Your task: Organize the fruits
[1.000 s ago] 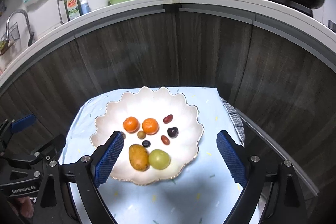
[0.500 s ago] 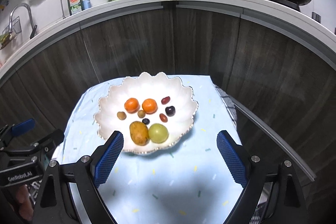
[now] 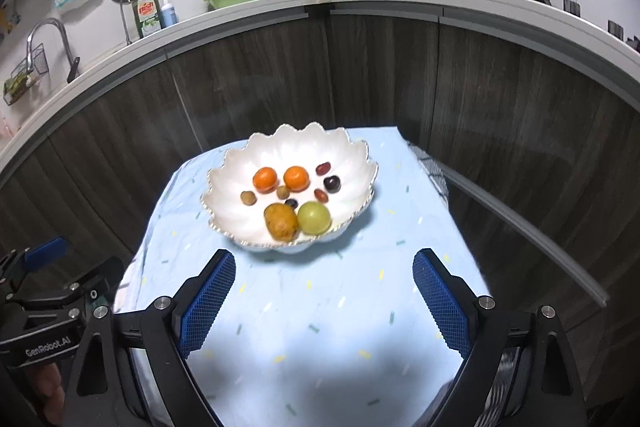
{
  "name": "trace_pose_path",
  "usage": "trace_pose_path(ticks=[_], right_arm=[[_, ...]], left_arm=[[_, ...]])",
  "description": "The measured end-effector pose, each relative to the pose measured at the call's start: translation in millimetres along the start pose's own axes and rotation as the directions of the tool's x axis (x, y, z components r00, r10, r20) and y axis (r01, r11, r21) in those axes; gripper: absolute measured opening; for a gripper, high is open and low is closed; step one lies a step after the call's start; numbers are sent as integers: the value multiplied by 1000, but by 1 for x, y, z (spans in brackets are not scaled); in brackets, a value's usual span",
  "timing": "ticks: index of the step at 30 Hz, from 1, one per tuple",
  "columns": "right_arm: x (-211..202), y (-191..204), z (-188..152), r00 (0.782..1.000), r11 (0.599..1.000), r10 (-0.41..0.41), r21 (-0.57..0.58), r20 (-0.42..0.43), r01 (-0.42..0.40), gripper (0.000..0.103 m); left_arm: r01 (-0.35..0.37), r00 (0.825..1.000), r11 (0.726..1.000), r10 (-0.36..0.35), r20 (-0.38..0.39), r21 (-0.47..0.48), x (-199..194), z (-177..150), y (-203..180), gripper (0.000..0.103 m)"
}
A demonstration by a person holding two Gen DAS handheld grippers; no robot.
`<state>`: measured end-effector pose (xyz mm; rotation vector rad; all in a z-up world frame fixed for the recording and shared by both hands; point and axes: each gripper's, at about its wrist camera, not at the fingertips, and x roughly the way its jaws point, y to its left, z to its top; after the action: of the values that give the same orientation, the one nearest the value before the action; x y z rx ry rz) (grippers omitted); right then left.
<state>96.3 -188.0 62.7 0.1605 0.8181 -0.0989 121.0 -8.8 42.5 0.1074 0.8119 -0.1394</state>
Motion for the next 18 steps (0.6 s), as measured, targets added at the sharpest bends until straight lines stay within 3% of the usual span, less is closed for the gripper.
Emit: trace_pose_path(ticks=[18], right_arm=[[-47, 6, -27, 999, 1000, -8, -27, 32, 9, 91]], left_arm=[[-6, 999, 1000, 5, 39, 12, -46, -29, 1, 102]])
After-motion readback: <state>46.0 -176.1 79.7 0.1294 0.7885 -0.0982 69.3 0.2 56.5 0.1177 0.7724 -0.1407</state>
